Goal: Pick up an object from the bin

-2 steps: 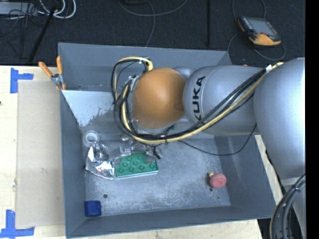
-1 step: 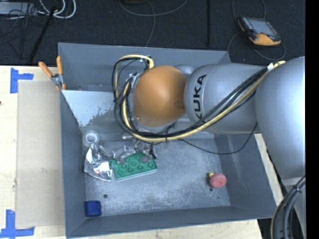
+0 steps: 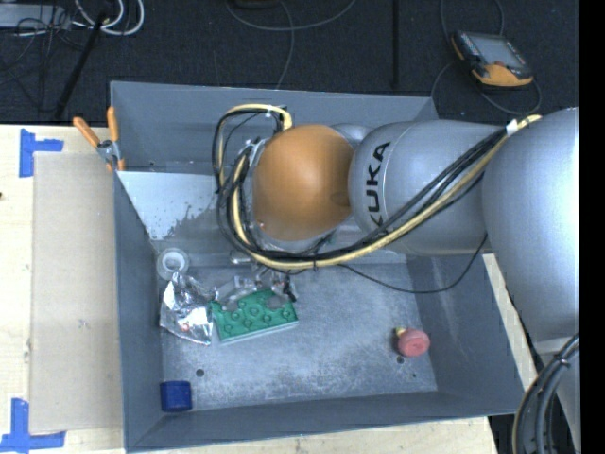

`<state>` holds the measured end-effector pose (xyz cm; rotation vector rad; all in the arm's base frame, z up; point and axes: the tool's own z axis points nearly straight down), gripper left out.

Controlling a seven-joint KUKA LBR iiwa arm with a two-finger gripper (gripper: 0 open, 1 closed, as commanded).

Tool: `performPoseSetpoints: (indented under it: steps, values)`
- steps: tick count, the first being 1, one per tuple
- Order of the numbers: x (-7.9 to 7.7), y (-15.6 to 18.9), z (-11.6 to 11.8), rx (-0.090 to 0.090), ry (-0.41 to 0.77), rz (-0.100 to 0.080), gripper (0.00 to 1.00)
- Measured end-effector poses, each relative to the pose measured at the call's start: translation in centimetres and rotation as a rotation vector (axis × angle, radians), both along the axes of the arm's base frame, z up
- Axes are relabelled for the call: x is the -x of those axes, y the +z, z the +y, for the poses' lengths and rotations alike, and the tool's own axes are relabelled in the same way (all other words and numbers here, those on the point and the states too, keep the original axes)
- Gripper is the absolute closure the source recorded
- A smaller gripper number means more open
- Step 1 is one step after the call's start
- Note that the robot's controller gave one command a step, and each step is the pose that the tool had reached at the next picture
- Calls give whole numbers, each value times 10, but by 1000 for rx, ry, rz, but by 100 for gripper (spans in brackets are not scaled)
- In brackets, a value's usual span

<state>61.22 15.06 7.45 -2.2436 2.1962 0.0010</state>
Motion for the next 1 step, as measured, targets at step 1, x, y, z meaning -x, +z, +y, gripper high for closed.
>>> performPoseSetpoints:
  steps: [1]
  values:
    - [13, 0, 12, 3, 268, -9, 100]
